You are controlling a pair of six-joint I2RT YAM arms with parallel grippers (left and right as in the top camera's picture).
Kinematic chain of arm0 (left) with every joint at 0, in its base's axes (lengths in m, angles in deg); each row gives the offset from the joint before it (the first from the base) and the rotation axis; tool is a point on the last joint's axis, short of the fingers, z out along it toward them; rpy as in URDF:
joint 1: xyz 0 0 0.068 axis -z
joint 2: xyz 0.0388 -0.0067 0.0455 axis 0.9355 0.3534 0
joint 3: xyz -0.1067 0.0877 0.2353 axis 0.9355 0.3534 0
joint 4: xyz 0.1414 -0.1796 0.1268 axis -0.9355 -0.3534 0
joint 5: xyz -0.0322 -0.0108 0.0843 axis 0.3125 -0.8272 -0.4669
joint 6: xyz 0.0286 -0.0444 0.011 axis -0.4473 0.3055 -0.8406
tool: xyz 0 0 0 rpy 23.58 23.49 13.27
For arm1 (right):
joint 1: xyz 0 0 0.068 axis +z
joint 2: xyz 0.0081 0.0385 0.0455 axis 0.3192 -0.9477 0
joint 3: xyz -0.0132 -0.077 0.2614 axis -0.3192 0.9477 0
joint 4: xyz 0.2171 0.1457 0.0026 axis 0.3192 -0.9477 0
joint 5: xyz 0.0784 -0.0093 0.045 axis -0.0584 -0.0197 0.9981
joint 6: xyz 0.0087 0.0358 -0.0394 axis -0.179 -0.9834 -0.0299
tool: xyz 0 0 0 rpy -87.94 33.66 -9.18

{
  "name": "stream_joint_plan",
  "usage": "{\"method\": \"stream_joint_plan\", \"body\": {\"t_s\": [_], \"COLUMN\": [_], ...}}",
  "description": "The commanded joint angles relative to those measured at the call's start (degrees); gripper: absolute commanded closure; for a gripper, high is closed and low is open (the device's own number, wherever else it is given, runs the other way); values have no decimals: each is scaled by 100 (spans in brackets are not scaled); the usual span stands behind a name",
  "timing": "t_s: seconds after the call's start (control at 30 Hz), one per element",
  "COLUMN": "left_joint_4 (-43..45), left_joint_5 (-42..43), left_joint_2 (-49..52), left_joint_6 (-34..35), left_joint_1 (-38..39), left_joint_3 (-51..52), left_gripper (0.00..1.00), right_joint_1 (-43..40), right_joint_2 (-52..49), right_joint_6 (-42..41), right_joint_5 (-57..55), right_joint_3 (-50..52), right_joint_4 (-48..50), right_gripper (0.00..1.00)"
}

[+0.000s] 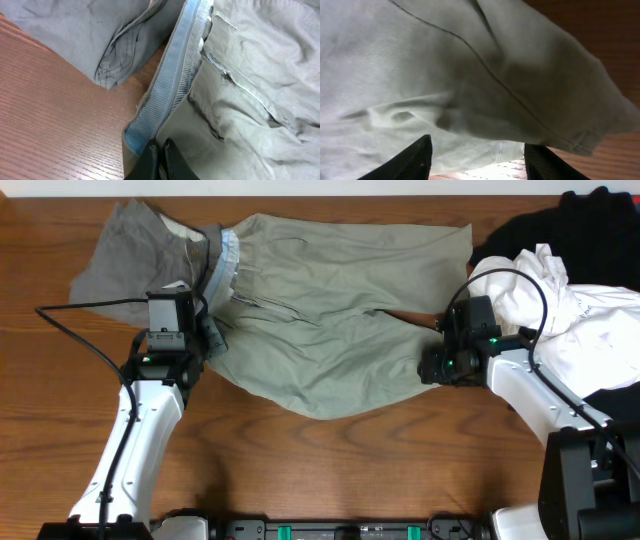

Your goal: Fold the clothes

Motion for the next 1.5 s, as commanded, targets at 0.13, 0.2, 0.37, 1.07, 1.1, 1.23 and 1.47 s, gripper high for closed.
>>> {"method": "stream_joint_plan", "body": {"t_s": [0.13, 0.2, 0.37, 1.07, 1.1, 1.23, 1.47], "left_joint_4": [17, 13, 13, -164, -164, -164, -162], "left_joint_5": [-46, -46, -46, -46, -46, -46, -46], "left_joint_2": [-33, -33, -33, -33, -33, -33, -33], "left_joint_6": [15, 15, 15, 13, 11, 11, 11], "left_joint_1": [-35, -35, -35, -35, -35, -35, -35], "left_joint_3": [-81, -81, -81, -79, -79, -79, -81], "left_gripper": [94, 94, 94, 94, 94, 94, 94], "right_joint_1": [219, 254, 315, 323, 323, 271, 173], "right_joint_2": [35, 33, 33, 81, 133, 494, 833], "right_joint_6": [-140, -162, -203, -658, -671, -501, -9], "right_joint_5": [-17, -20, -280, -553, -553, -557, -557], "right_joint_3": [275, 295, 402, 503, 398, -315, -2079], "right_joint_4": [33, 17, 52, 476, 269, -966, -3189], "right_gripper": [44, 44, 44, 99, 99, 99, 99]}}
